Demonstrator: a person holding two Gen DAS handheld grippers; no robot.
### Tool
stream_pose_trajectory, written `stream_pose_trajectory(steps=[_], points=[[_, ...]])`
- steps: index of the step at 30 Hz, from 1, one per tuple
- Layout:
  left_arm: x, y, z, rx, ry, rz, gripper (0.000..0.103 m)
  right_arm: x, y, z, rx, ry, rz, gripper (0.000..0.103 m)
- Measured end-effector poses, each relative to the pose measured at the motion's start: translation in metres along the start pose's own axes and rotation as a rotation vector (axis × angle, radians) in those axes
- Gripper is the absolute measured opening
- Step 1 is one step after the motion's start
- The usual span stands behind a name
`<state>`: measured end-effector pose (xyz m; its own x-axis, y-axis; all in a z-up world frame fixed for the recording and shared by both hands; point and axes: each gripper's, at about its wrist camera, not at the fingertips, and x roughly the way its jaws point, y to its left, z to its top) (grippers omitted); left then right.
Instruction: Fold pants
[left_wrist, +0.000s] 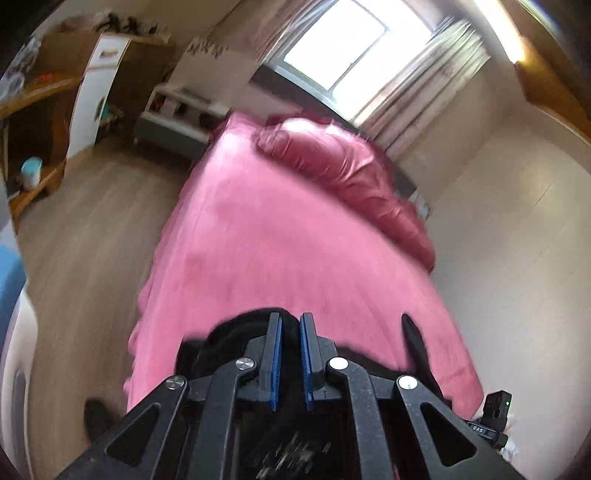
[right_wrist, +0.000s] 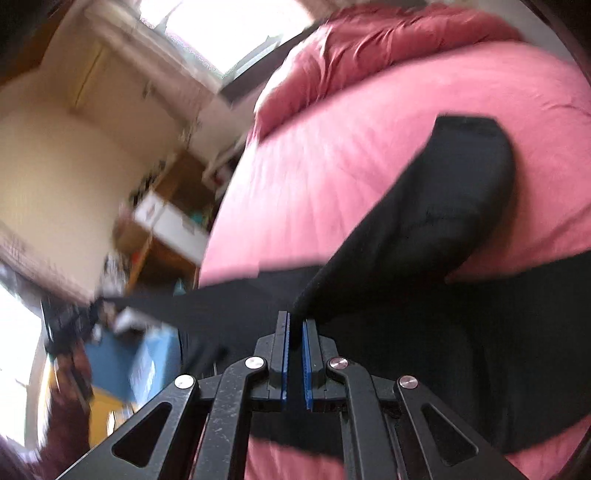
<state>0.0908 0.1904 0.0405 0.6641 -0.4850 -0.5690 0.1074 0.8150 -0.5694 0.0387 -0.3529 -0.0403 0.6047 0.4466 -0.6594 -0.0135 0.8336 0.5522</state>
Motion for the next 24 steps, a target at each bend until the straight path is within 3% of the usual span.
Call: stream_pose_trajectory(steps=[4, 9, 14, 19, 22, 24], points=[[0.018, 0.043, -0.065, -0.061, 0.150, 0.074, 0.009, 0.034, -0.005, -0.049, -0.055, 0.162, -0.092, 0.006], [0.025, 0.085, -0.119, -0.197, 0.207, 0.121, 0.009, 0.055, -0.019, -0.068, -0.029, 0.217, -0.139, 0.006], [0.018, 0.089, -0.128, -0.212, 0.208, 0.120, 0.009, 0.058, -0.014, -0.060, -0.075, 0.225, -0.163, 0.006], [0.034, 0.083, -0.123, -0.176, 0.242, 0.218, 0.016, 0.068, -0.019, -0.058, -0.074, 0.252, -0.180, 0.006], [0.030, 0.080, -0.120, -0.178, 0.249, 0.283, 0.028, 0.064, -0.024, -0.054, -0.046, 0.245, -0.162, 0.014], [0.020, 0.077, -0.114, -0.159, 0.224, 0.324, 0.030, 0.050, -0.033, -0.048, -0.034, 0.227, -0.161, 0.041]])
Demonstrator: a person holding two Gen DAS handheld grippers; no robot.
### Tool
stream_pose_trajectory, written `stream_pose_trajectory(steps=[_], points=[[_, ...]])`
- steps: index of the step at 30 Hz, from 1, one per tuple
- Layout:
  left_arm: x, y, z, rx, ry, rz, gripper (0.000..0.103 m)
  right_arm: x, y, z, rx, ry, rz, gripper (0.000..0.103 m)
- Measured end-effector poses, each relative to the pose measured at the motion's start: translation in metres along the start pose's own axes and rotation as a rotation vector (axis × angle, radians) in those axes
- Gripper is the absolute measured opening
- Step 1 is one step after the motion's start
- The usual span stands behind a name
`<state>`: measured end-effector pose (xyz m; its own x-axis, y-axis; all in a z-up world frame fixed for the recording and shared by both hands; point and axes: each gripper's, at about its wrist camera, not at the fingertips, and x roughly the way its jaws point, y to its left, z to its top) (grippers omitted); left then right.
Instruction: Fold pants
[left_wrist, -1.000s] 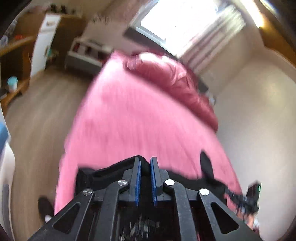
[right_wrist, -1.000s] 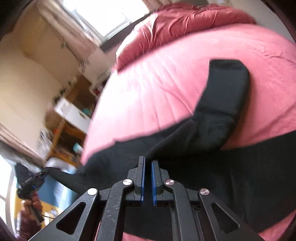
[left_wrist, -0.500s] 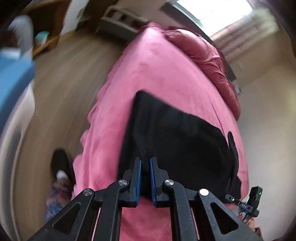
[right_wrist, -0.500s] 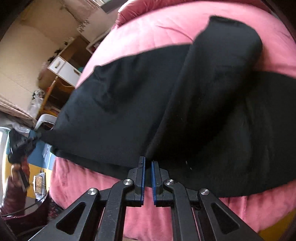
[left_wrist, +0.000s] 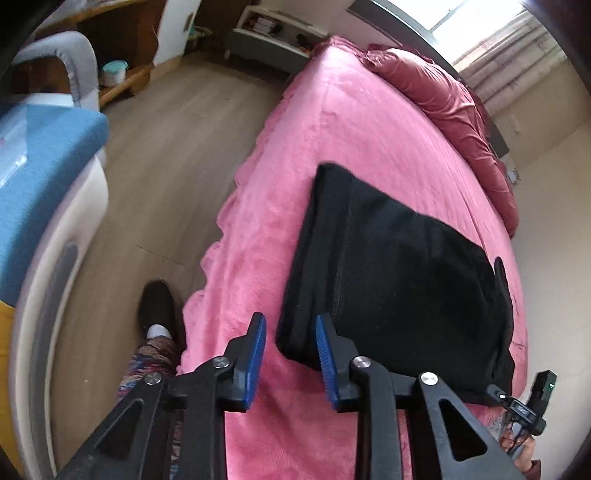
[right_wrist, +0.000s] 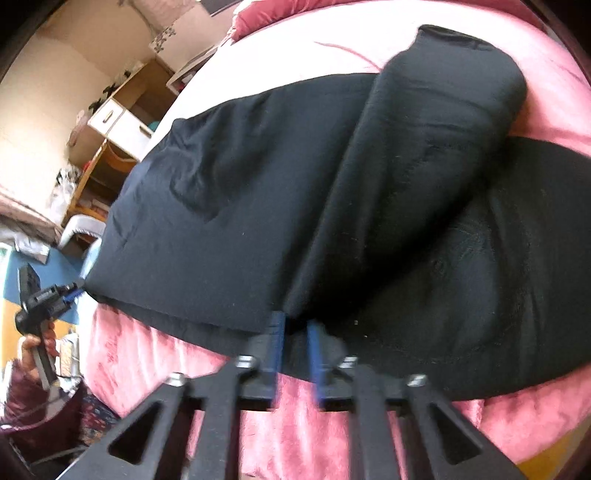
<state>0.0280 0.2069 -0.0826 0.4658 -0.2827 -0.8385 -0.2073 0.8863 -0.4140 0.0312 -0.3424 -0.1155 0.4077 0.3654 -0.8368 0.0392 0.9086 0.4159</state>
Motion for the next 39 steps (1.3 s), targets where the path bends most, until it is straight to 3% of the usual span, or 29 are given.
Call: stream_pose_trajectory(steps=[5, 9, 13, 18, 23, 29, 31, 33, 39], points=[[-0.027, -0.035, 0.000, 0.142, -0.142, 0.125, 0.036, -0.042, -0.013, 0.015, 0.000, -0.104, -0.071, 0.045], [-0.023, -0.084, -0.010, 0.249, -0.180, 0.075, 0.036, -0.062, -0.021, 0.046, 0.022, -0.201, -0.140, 0.045], [0.008, -0.144, -0.034, 0.406, -0.123, 0.001, 0.036, -0.051, -0.019, 0.097, 0.065, -0.253, -0.214, 0.045], [0.051, -0.192, -0.061, 0.536, -0.014, -0.057, 0.036, -0.028, -0.028, 0.157, 0.125, -0.246, -0.257, 0.045], [0.075, -0.207, -0.075, 0.591, 0.066, -0.064, 0.036, 0.017, -0.042, 0.217, 0.157, -0.185, -0.373, 0.045], [0.095, -0.197, -0.077, 0.569, 0.127, -0.062, 0.036, 0.068, -0.057, 0.248, 0.107, -0.045, -0.541, 0.044], [0.096, -0.195, -0.078, 0.561, 0.130, -0.064, 0.036, 0.075, -0.059, 0.251, 0.074, -0.027, -0.572, 0.036], [0.094, -0.195, -0.078, 0.566, 0.124, -0.063, 0.036, 0.071, -0.059, 0.252, 0.055, -0.034, -0.575, 0.011], [0.096, -0.201, -0.078, 0.581, 0.119, -0.063, 0.036, 0.007, -0.074, 0.236, 0.126, -0.200, -0.447, 0.007]])
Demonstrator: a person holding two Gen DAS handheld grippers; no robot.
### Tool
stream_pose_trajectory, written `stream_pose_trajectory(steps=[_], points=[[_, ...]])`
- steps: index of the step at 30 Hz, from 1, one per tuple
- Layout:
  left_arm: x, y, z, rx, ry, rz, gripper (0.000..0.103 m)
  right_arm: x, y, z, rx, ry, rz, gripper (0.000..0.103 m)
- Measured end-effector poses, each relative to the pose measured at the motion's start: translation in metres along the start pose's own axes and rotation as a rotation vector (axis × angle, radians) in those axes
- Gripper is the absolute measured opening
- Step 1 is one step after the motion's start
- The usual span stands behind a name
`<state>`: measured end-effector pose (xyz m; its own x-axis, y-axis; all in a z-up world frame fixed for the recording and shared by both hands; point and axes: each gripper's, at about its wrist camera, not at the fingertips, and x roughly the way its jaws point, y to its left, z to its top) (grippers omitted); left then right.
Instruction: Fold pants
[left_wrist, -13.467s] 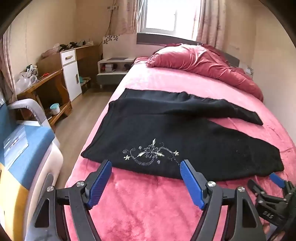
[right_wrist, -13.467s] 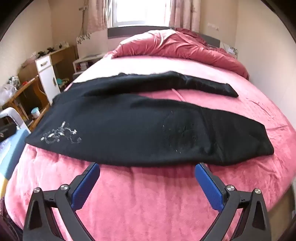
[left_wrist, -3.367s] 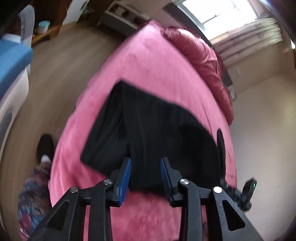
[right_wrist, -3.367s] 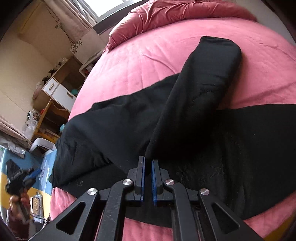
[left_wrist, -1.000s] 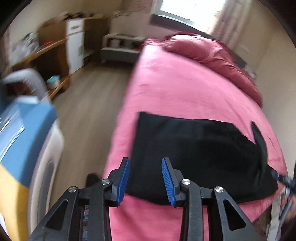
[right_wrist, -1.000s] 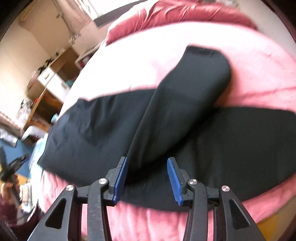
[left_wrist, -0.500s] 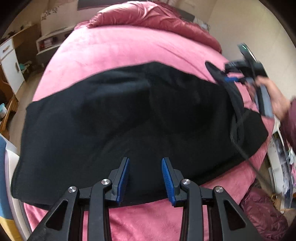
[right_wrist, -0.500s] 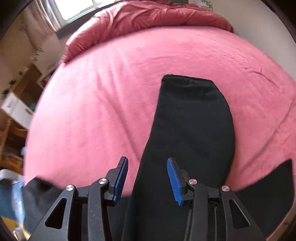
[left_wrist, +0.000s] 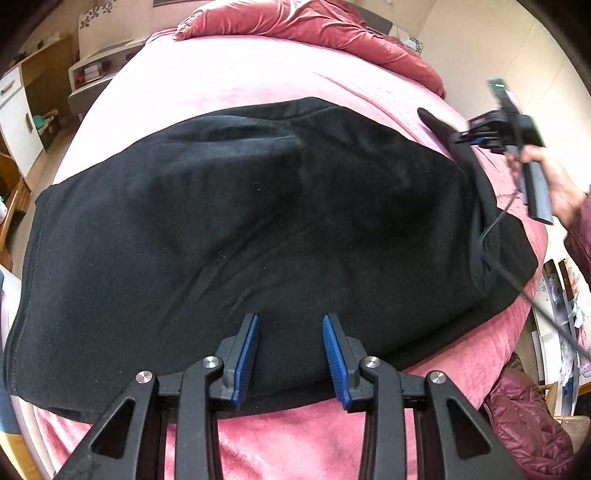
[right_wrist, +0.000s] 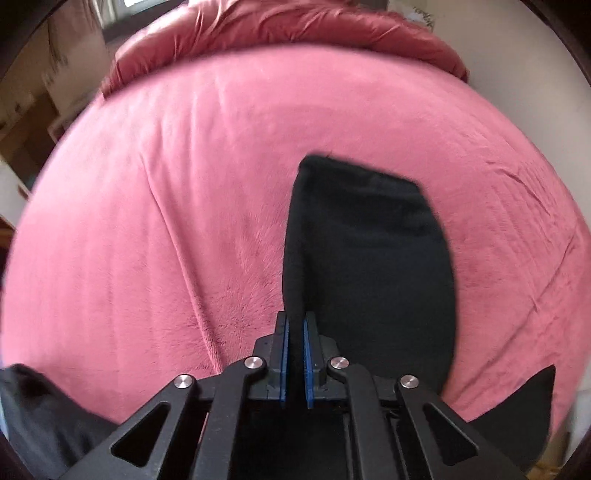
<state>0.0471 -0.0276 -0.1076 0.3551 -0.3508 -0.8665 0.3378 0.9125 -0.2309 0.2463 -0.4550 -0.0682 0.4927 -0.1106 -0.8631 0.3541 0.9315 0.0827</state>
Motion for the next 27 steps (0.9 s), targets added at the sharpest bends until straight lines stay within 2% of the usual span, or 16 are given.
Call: stream_pose_trajectory(steps=[6, 9, 12, 19, 21, 25, 26, 27], points=[[0.002, -0.019, 0.005, 0.014, -0.007, -0.009, 0.036, -0.077, -0.078, -0.033, 0.227, -0.157, 0.141, 0.007], [-0.003, -0.024, -0.001, 0.040, -0.010, -0.010, 0.036, -0.111, -0.120, -0.070, 0.343, -0.204, 0.178, 0.007], [-0.007, -0.031, -0.005, 0.059, -0.010, -0.014, 0.036, -0.124, -0.157, -0.117, 0.460, -0.221, 0.188, 0.006], [-0.011, -0.054, -0.005, 0.130, -0.004, -0.007, 0.036, -0.096, -0.219, -0.211, 0.706, -0.160, 0.216, 0.006], [-0.011, -0.058, -0.003, 0.143, -0.001, -0.009, 0.036, -0.083, -0.232, -0.227, 0.759, -0.149, 0.242, 0.007], [-0.004, -0.065, 0.001, 0.165, 0.010, -0.003, 0.037, -0.074, -0.248, -0.237, 0.819, -0.172, 0.293, 0.012], [-0.003, -0.069, 0.000, 0.178, 0.014, 0.001, 0.037, -0.077, -0.247, -0.237, 0.830, -0.175, 0.289, 0.016], [0.000, -0.072, 0.002, 0.186, 0.017, -0.001, 0.038, -0.075, -0.252, -0.236, 0.840, -0.178, 0.277, 0.032]])
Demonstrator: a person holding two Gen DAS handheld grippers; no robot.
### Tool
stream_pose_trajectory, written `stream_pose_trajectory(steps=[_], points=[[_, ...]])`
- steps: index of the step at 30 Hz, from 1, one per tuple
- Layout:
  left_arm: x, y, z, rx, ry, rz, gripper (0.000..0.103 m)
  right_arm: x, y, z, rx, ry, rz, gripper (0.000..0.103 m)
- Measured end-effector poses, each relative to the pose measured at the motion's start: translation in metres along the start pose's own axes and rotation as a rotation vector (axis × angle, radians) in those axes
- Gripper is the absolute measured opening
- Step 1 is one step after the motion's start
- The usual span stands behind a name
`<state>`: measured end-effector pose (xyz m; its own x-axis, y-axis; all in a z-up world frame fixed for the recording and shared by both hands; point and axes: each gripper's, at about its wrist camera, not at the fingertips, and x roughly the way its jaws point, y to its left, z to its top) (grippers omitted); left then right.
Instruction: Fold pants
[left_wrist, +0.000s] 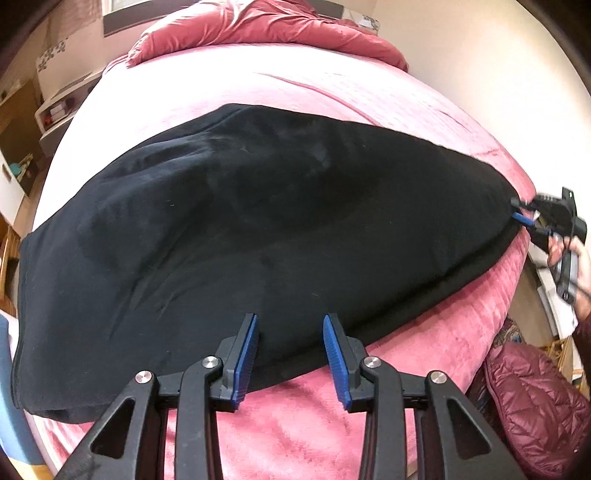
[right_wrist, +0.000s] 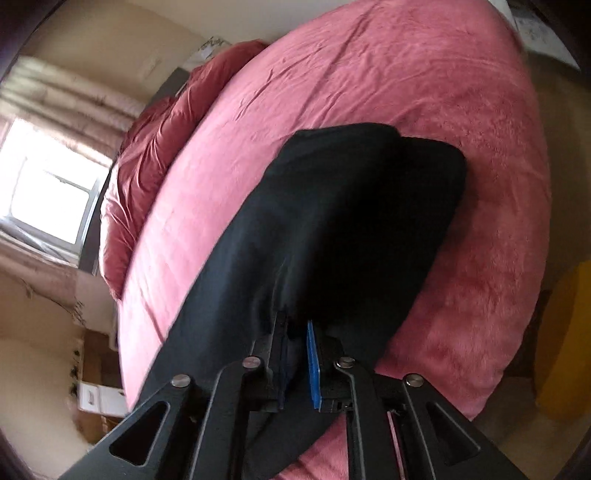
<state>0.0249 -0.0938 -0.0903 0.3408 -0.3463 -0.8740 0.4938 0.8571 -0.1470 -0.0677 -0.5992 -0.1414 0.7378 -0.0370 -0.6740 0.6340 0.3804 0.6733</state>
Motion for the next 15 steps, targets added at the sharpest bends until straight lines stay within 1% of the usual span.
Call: stream_pose_trajectory(steps=[2, 3, 5, 7, 9, 12, 15], points=[[0.005, -0.006, 0.002, 0.015, -0.003, -0.013, 0.039, -0.003, -0.005, 0.011, 0.023, -0.019, -0.002, 0.047], [0.006, -0.008, 0.003, 0.019, -0.003, -0.015, 0.042, -0.002, -0.006, 0.015, 0.028, -0.023, -0.007, 0.047], [0.003, -0.009, 0.002, 0.028, -0.007, -0.026, 0.044, -0.003, -0.003, 0.025, 0.015, -0.026, -0.024, 0.047], [0.004, -0.014, 0.003, 0.038, -0.018, -0.035, 0.046, -0.001, -0.001, 0.032, -0.006, -0.025, -0.045, 0.042], [0.005, -0.014, 0.004, 0.039, -0.019, -0.032, 0.047, -0.001, 0.003, 0.037, -0.040, -0.022, -0.074, 0.012], [0.006, -0.016, 0.005, 0.030, -0.027, -0.030, 0.047, -0.010, 0.009, 0.041, -0.080, -0.037, -0.088, 0.008], [0.006, -0.017, 0.003, 0.029, -0.044, -0.037, 0.047, -0.021, 0.025, 0.043, -0.137, -0.063, -0.099, 0.007]])
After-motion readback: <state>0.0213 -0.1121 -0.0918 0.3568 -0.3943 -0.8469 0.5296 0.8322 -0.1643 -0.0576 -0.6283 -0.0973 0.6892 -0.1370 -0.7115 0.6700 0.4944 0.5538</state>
